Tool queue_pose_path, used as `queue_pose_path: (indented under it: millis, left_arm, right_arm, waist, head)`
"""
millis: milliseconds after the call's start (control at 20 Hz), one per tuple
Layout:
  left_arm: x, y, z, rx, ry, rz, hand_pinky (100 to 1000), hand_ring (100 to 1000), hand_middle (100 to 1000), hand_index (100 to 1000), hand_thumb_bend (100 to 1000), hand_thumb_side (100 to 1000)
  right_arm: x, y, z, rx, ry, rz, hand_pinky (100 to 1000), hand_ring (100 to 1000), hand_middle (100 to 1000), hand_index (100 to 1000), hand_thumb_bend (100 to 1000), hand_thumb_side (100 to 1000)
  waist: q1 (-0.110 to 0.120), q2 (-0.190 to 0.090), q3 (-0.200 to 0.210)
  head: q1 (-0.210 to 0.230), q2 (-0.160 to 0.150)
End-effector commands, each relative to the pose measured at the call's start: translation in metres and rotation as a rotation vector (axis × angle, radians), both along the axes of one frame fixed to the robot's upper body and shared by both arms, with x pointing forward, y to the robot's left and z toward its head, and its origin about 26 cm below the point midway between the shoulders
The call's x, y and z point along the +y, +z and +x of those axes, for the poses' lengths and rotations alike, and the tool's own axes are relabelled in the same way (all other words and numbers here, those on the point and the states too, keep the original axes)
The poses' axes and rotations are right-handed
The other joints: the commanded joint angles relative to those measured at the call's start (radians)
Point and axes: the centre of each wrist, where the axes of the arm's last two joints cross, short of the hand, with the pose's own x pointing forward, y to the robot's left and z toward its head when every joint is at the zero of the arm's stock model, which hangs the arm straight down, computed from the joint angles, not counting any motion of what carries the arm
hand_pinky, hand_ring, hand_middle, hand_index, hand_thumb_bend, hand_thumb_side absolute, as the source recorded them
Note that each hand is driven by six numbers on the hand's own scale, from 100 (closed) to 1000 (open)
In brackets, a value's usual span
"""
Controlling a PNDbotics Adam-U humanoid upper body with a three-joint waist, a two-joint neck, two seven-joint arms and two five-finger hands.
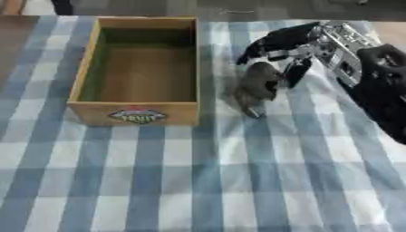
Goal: Pick up objects on the table and place them in the box.
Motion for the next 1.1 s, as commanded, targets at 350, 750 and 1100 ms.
queue_pose_path:
  millis: [350,750,1100]
  left_arm:
    - [0.002,0.009,-0.003,-0.035,-0.003,0.019,799,834,790,675,100,617]
    - [0.002,0.009,-0.003,-0.034,-0.002,0.019,799,834,790,674,100,616]
    - [0.001,0.009,-0.003,-0.034,-0.003,0.018,799,834,790,673,100,617]
  right_arm:
    - [-0.001,0.005,0.002,0.145,0.152,-0.307,833,872,789,817,287,100]
    - [0.001,0.001,0.003,0.155,0.167,-0.273,824,860,756,792,306,100]
    - [0.001,-0.001,0.004,0.161,0.164,-0.265,819,854,741,802,100,100]
  waist:
    - [0.002,-0.021,0.001]
    - [0.004,-0.02,0.0]
    - [0.002,-0.019,0.002]
  head:
    - [0.0,-0.01]
    - [-0.001,-0.008]
    - [-0.002,-0.009]
